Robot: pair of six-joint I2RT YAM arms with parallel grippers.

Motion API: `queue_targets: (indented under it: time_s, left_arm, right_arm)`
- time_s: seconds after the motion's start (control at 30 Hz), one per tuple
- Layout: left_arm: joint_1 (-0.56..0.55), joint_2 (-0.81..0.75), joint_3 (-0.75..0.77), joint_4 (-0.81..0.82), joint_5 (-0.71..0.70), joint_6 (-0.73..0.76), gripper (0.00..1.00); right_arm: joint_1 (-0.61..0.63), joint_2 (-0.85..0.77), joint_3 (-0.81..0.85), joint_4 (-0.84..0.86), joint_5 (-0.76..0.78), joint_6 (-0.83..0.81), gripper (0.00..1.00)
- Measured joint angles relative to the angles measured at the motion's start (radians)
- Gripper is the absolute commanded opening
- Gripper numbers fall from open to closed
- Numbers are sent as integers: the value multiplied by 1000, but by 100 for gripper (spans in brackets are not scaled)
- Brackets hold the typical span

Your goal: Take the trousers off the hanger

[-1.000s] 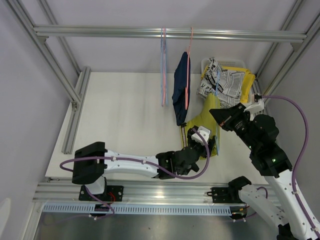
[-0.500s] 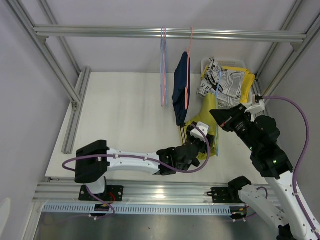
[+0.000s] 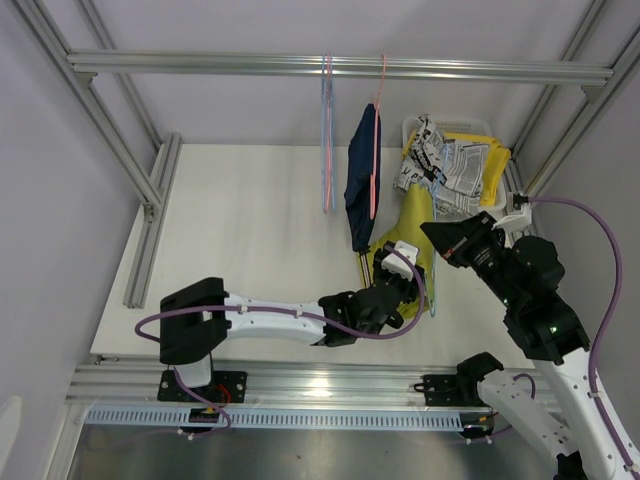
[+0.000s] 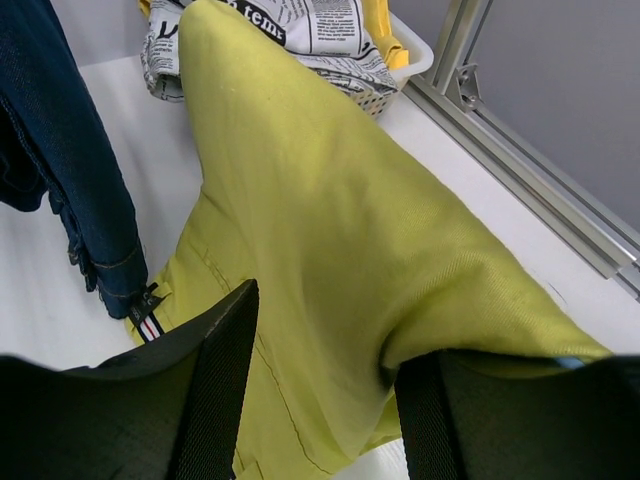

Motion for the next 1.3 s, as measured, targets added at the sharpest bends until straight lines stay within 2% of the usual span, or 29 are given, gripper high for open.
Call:
queue_targets:
  time_s: [0.37, 0.8, 0.9, 0.93, 1.03, 1.17, 1.3]
  left_arm:
    - [13, 2, 0, 27, -35, 19, 50]
    - [55, 23, 2, 69, -35, 34, 49]
    - [56, 48, 23, 70, -35, 33, 38]
    - [56, 57, 34, 69, -35, 33, 28]
    - [57, 82, 76, 45, -43, 28, 12]
    - [60, 89, 91, 32, -59, 26, 1]
    - [63, 89, 93, 24, -62, 26, 1]
  right_arm:
    - [0, -42, -20, -13, -8, 23, 0]
    - [0, -56, -51, -13, -19, 65, 0]
    - [0, -58, -64, -13, -23, 71, 0]
    - [0, -58, -68, -13, -26, 73, 0]
    - [0, -58, -77, -14, -31, 76, 0]
    - [-2, -63, -79, -17, -34, 76, 0]
    - [-3, -71, -79, -31, -33, 75, 0]
